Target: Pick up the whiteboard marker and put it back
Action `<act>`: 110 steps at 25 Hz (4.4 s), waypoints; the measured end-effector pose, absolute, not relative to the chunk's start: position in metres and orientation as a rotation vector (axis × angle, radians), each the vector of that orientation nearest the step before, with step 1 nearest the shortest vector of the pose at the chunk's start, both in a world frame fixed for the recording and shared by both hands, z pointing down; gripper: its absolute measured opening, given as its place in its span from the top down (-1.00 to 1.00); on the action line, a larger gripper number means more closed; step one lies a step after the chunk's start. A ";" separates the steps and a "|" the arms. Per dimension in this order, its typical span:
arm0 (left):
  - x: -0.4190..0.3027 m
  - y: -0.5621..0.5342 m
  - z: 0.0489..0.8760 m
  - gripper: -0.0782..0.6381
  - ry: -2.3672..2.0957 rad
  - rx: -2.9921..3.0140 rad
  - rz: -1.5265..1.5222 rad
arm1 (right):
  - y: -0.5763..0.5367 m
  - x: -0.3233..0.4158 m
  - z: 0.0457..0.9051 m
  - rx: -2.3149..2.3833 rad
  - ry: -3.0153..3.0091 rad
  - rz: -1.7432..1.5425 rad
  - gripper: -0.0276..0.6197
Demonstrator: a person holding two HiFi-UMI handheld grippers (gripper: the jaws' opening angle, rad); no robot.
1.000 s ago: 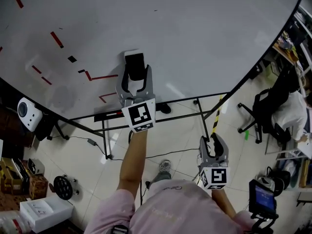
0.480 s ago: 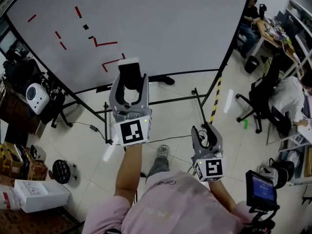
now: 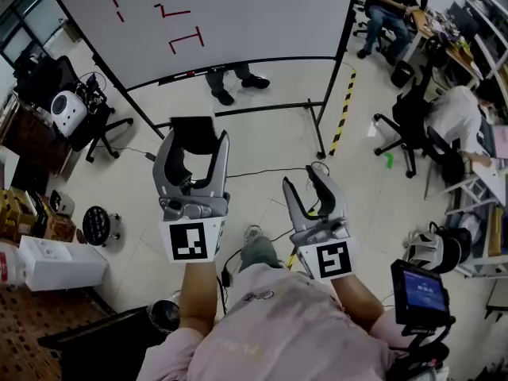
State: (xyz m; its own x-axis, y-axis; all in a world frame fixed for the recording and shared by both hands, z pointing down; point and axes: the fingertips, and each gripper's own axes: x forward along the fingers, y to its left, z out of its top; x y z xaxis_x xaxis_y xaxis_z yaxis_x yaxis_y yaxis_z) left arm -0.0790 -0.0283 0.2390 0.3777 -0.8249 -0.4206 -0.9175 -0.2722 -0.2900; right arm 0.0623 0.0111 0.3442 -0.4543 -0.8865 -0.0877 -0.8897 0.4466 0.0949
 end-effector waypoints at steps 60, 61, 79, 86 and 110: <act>-0.111 0.125 0.316 0.03 1.711 -2.392 0.347 | 0.109 0.031 0.343 -1.627 2.583 0.218 0.39; -0.110 0.123 0.318 0.03 1.716 -2.394 0.345 | 0.107 0.032 0.344 -1.627 2.585 0.218 0.39; -0.057 0.057 0.330 0.03 1.769 -2.375 0.335 | 0.036 0.092 0.358 -1.609 2.586 0.175 0.39; -0.087 -0.042 0.328 0.03 1.853 -2.349 0.326 | -0.039 0.077 0.366 -1.582 2.600 0.174 0.39; -0.144 -0.688 0.299 0.03 1.698 -2.299 0.335 | -0.497 0.057 0.363 -2.020 2.497 0.259 0.39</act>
